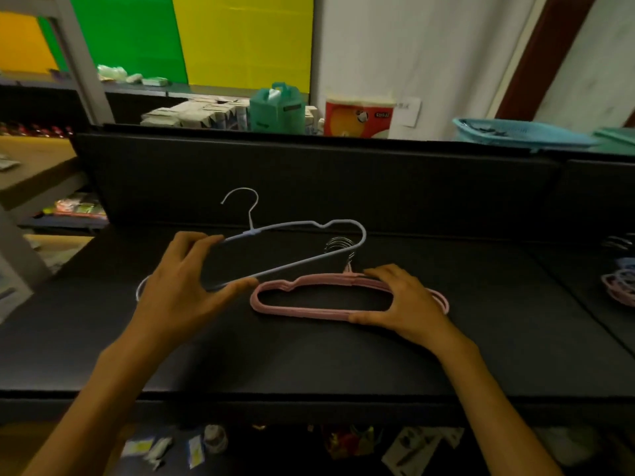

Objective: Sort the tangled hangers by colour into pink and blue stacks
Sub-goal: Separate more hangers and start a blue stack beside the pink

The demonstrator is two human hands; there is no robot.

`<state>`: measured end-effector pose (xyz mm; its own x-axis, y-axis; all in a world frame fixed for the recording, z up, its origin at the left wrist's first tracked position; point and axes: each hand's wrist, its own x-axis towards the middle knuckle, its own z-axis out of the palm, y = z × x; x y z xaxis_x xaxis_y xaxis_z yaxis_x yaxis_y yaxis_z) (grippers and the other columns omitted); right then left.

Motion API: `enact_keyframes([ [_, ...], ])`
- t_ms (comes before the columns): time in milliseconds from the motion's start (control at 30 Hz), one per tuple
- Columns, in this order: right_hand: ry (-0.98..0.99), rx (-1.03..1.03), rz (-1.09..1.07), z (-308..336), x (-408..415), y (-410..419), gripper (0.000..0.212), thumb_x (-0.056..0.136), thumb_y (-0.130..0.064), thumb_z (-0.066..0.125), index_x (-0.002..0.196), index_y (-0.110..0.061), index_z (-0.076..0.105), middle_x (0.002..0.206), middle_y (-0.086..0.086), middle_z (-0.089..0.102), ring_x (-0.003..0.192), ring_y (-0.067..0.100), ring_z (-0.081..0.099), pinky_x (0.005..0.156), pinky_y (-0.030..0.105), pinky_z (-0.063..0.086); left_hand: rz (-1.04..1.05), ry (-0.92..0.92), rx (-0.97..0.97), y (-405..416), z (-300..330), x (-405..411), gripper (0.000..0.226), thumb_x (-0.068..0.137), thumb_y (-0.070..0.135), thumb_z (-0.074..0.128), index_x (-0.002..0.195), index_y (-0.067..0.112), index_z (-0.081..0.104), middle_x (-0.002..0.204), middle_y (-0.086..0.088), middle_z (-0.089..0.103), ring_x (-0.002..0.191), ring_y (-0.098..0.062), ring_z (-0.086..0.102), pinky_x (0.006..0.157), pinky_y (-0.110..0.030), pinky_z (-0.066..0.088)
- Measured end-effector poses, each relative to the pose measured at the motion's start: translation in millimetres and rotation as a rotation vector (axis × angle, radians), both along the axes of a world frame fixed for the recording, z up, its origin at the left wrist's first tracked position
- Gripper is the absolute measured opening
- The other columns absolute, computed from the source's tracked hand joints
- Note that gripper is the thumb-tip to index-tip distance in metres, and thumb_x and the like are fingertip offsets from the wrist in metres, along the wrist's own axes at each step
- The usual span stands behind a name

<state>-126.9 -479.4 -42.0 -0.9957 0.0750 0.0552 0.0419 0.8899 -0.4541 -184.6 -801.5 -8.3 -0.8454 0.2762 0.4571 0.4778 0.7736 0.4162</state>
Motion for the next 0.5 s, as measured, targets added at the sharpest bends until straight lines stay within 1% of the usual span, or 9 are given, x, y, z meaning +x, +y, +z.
enact_keyframes([
  [100, 0.001, 0.003, -0.031, 0, 2, -3, 0.094, 0.056, -0.075, 0.067, 0.137, -0.037, 0.037, 0.139, -0.011, 0.036, 0.126, 0.012, 0.037, 0.104, 0.034, 0.038, -0.039, -0.021, 0.001, 2, 0, -8, 0.090, 0.061, 0.070, 0.056, 0.134, 0.020, 0.041, 0.131, -0.003, 0.035, 0.113, -0.020, 0.045, 0.087, -0.040, 0.049],
  [233, 0.004, 0.028, -0.059, -1, 3, -8, 0.096, 0.055, -0.075, 0.068, 0.137, -0.038, 0.036, 0.141, -0.012, 0.035, 0.128, 0.012, 0.035, 0.105, 0.035, 0.037, -0.055, -0.032, 0.002, 4, -1, -12, 0.093, 0.059, 0.073, 0.052, 0.134, 0.019, 0.042, 0.130, -0.003, 0.036, 0.113, -0.020, 0.045, 0.086, -0.039, 0.048],
  [400, 0.012, 0.016, -0.056, -1, 2, -9, 0.096, 0.055, -0.073, 0.069, 0.138, -0.037, 0.036, 0.142, -0.011, 0.034, 0.129, 0.012, 0.034, 0.107, 0.035, 0.035, -0.061, -0.033, 0.012, 1, -4, -16, 0.091, 0.060, 0.070, 0.056, 0.134, 0.020, 0.042, 0.130, -0.003, 0.036, 0.112, -0.020, 0.045, 0.086, -0.037, 0.048],
  [500, 0.024, 0.020, -0.046, -1, 4, -10, 0.095, 0.056, -0.073, 0.069, 0.138, -0.038, 0.036, 0.141, -0.011, 0.034, 0.129, 0.011, 0.034, 0.106, 0.032, 0.035, -0.052, -0.046, 0.013, 1, -4, -16, 0.092, 0.059, 0.070, 0.056, 0.134, 0.019, 0.042, 0.130, -0.004, 0.036, 0.112, -0.021, 0.046, 0.087, -0.041, 0.049],
])
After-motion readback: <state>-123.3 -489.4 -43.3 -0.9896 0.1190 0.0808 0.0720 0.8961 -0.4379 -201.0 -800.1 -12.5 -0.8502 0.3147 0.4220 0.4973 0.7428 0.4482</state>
